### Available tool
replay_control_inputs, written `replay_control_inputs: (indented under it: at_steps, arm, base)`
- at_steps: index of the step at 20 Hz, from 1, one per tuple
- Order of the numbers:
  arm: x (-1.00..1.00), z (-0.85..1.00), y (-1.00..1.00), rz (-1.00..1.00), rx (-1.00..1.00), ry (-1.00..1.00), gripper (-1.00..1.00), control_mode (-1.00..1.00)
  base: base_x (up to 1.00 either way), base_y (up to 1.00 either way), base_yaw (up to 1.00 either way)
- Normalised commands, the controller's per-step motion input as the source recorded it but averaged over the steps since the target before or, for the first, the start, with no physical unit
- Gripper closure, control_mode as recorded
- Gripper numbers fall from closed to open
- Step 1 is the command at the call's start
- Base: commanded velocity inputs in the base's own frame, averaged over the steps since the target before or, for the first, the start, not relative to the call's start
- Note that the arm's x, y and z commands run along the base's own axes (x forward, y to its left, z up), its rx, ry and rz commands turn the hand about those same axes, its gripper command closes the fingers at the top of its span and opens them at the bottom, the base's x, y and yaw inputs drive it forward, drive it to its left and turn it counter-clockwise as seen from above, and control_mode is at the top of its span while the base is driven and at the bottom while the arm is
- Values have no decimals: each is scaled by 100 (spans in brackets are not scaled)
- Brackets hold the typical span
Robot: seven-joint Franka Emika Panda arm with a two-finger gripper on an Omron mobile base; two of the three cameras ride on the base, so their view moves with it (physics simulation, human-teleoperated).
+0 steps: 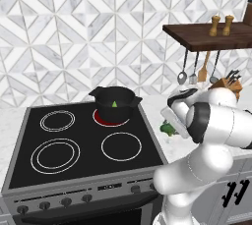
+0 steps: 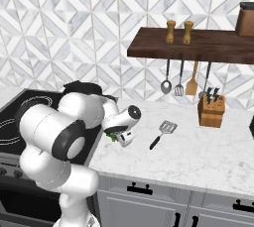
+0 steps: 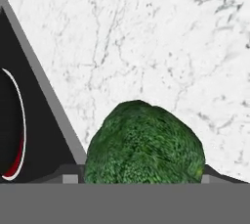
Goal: Put the broccoli and lemon wedge in the pot. Retrieve the spatula and lightly stir the vegetables in the pot.
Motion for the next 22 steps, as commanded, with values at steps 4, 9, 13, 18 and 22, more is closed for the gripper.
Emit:
replay_control_inputs:
  at_steps: [4,9,13,18,22]
  arm:
    - [-85,81,0,-3,6,-2,100,-100]
    - [-56,100,34,0,1,2,100,-100]
    - [-1,100,65,1,-7,3,100,-100]
    - [37,100,78,4,-18,0,100,-100]
    - [66,99,66,2,-21,4,100,-100]
  base:
    - [0,0,0]
    - [0,0,0]
    - [0,0,0]
    - [0,0,0]
    - [0,0,0]
